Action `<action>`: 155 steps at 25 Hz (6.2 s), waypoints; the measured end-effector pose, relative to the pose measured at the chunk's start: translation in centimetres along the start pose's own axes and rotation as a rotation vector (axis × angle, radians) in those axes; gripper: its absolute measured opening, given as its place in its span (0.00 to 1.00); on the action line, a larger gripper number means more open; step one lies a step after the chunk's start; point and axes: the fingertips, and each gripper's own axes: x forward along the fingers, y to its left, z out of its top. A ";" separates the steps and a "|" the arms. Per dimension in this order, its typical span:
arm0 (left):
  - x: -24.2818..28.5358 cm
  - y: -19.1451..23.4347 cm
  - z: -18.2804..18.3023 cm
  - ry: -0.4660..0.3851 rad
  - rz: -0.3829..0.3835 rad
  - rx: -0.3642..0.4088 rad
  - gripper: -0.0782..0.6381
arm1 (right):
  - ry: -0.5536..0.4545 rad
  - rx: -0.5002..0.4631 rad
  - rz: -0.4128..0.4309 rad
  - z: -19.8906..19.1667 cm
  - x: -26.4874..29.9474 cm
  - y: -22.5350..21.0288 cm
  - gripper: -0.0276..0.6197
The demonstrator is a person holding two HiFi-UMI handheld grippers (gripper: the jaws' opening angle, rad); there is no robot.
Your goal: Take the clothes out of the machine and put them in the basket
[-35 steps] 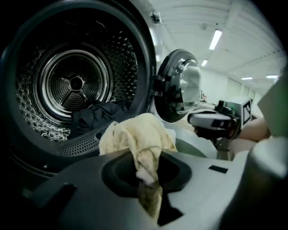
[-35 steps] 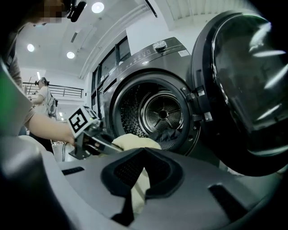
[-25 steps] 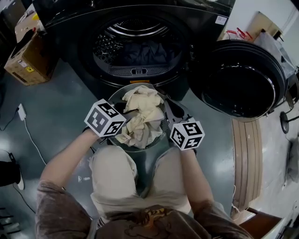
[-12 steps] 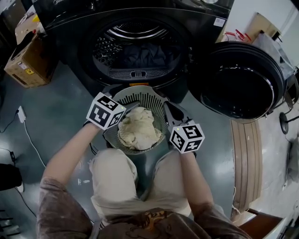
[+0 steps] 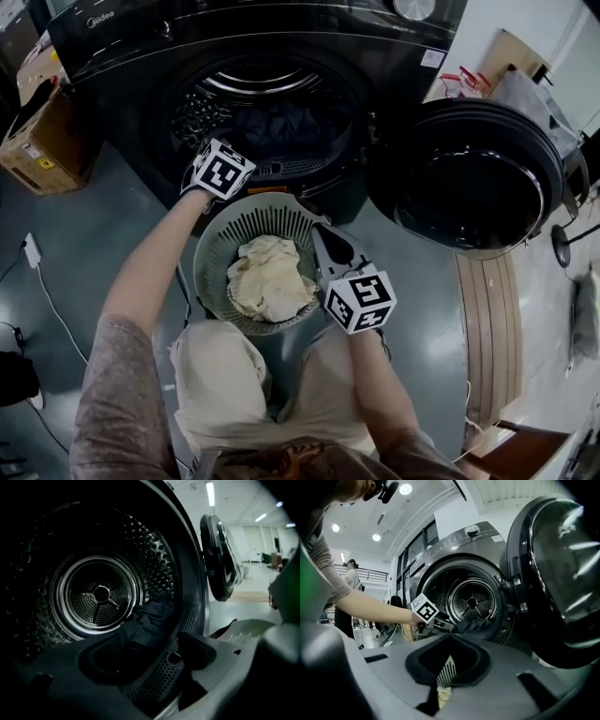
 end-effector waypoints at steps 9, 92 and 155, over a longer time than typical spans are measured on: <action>7.6 2.9 -1.0 0.163 -0.028 0.186 0.64 | 0.009 -0.008 -0.028 0.1 0.4 -0.2 0.04; 4.1 -2.0 -3.8 0.148 -0.150 -0.219 0.42 | -0.017 0.006 -0.055 0.7 -2.0 -1.8 0.04; 3.5 -4.8 0.0 0.086 -0.059 -0.306 0.64 | 0.019 0.012 -0.094 -1.2 -2.7 -3.8 0.04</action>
